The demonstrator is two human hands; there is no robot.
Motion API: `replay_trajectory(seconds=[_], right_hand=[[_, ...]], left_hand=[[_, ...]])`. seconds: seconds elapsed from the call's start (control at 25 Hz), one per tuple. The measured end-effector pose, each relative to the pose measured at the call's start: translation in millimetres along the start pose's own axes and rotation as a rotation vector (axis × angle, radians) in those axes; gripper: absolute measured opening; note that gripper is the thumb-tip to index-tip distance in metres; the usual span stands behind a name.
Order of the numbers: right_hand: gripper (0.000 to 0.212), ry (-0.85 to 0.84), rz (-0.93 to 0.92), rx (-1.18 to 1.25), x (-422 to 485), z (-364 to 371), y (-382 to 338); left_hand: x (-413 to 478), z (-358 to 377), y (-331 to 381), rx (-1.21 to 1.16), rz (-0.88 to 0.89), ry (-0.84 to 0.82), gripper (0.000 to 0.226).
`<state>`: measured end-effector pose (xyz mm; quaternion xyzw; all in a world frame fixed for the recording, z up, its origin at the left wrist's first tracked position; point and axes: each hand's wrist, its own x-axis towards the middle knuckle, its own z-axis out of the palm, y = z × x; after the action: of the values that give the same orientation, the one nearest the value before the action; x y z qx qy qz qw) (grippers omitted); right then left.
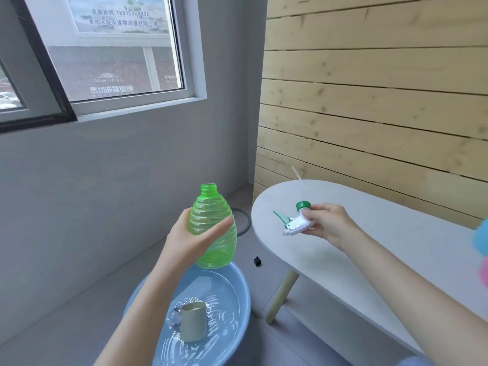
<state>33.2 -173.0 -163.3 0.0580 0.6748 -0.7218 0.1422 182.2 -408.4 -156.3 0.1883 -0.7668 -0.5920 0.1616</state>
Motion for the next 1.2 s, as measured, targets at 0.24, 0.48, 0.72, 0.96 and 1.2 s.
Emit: replay_trajectory(seconds=[0.24,0.48,0.72,0.96,1.2], right_hand=[[0.017,0.123,0.021,-0.237,28.7,-11.1,42.8],[0.031,0.187,-0.163,-0.709,38.1,-9.0,56.0],[0.037,0.256,-0.362,-0.825,18.9,-3.4,31.9],[0.017,-0.112,-0.672,-0.488,-65.0,47.4,-38.3],[0.031,-0.398,-0.651,-0.672,-106.9,105.0,-40.6]], left_hand=[[4.7,17.7,-5.0,0.051,-0.006,-0.046,0.072],[10.4,22.3,-5.0,0.070,0.021,-0.037,0.074],[14.7,24.0,-2.7,0.037,0.026,-0.037,0.075],[5.4,16.3,9.3,-0.074,0.074,-0.029,0.057],[-12.2,-9.7,28.8,-0.268,0.172,-0.021,0.031]])
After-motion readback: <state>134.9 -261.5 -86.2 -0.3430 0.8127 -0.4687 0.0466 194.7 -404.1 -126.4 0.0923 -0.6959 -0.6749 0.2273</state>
